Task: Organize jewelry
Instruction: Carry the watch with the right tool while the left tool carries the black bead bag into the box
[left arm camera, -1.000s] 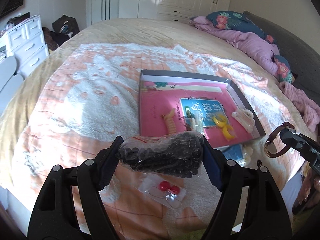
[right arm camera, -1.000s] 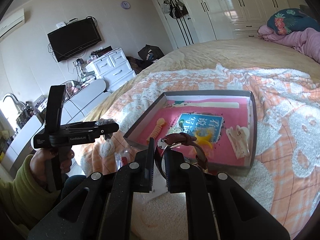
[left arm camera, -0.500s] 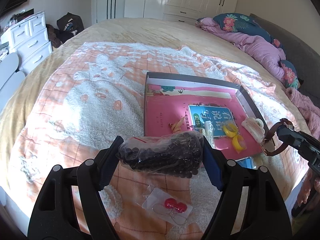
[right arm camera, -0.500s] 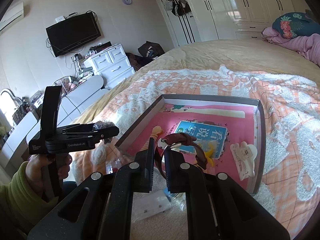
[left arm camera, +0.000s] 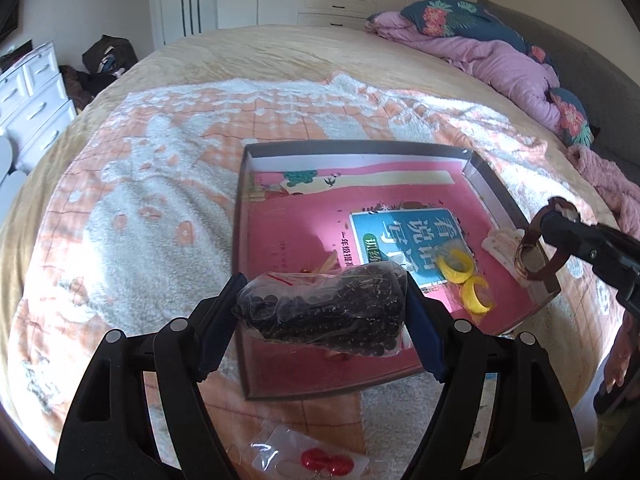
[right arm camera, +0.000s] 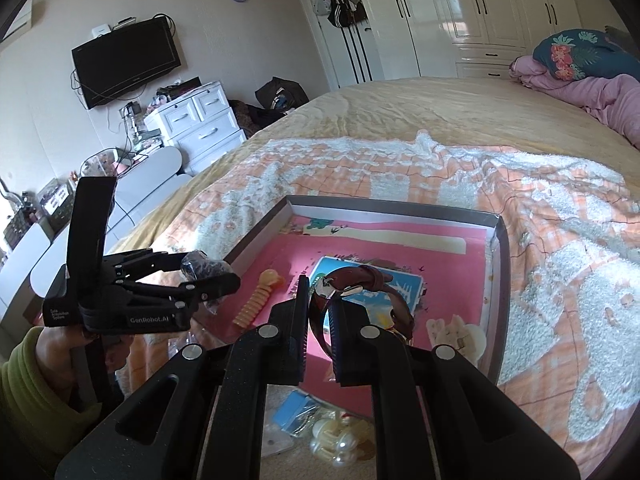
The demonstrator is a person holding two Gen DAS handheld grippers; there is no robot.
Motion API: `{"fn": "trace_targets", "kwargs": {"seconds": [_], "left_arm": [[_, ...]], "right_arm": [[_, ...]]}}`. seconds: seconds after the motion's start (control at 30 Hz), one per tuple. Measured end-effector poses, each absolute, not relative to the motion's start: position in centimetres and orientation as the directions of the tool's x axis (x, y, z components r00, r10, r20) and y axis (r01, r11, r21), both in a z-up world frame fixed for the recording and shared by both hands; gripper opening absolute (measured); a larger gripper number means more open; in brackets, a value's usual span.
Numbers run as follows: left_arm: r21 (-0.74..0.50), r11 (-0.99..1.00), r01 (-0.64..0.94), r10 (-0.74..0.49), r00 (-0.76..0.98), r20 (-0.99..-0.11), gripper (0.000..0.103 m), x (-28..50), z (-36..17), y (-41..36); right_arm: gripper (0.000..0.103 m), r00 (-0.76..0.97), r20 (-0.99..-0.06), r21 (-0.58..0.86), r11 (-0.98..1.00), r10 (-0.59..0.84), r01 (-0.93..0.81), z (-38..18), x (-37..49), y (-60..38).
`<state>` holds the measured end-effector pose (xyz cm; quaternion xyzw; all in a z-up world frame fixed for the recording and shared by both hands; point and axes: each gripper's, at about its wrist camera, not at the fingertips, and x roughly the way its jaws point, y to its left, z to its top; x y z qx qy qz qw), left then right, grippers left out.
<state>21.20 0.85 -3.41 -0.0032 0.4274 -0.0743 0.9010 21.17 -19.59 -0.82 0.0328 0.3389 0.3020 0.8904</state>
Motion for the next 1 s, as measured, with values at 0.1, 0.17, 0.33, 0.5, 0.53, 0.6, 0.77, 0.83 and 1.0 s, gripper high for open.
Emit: {"fn": "trace_targets", "kwargs": {"seconds": [0.1,0.17,0.33,0.5,0.53,0.6,0.77,0.83,1.0], "left_arm": [[-0.062,0.986,0.155,-0.145,0.609,-0.78,0.068,21.8,-4.1,0.2],[-0.057,0.984,0.169,-0.149,0.602,-0.784,0.068,22.0,-4.5,0.0],[-0.049,0.982,0.184,-0.149,0.587,-0.796,0.068,22.4,-5.3,-0.2],[-0.045,0.98,0.193,-0.149,0.572,-0.807,0.068,22.4,-6.0,-0.4],[-0.043,0.98,0.195,-0.149,0.57,-0.808,0.068,22.4,-6.1,-0.4],[-0.042,0.979,0.198,-0.15,0.568,-0.809,0.068,22.5,-6.2,-0.5],[-0.046,0.978,0.203,-0.155,0.559,-0.815,0.068,22.6,-6.6,-0.5],[-0.047,0.978,0.204,-0.155,0.555,-0.817,0.068,22.6,-6.7,-0.6],[-0.051,0.978,0.204,-0.158,0.554,-0.818,0.069,22.6,-6.8,-0.6]], "right_arm": [[0.009,0.587,-0.6,0.246,0.823,0.544,-0.512,-1.1,21.9,-19.4],[0.009,0.585,-0.611,0.235,0.828,0.533,-0.509,-1.4,22.4,-19.3],[0.009,0.576,-0.639,0.218,0.838,0.51,-0.501,-2.3,23.7,-18.8],[0.009,0.558,-0.67,0.2,0.843,0.489,-0.499,-3.4,24.7,-18.0],[0.009,0.555,-0.676,0.197,0.844,0.485,-0.498,-3.6,24.8,-17.8],[0.009,0.548,-0.686,0.193,0.846,0.479,-0.498,-4.0,25.1,-17.6],[0.009,0.541,-0.69,0.205,0.846,0.481,-0.492,-4.5,25.7,-17.2],[0.009,0.536,-0.69,0.214,0.845,0.485,-0.49,-4.5,25.9,-17.1],[0.011,0.529,-0.69,0.232,0.843,0.494,-0.485,-4.6,25.9,-17.2]]}}
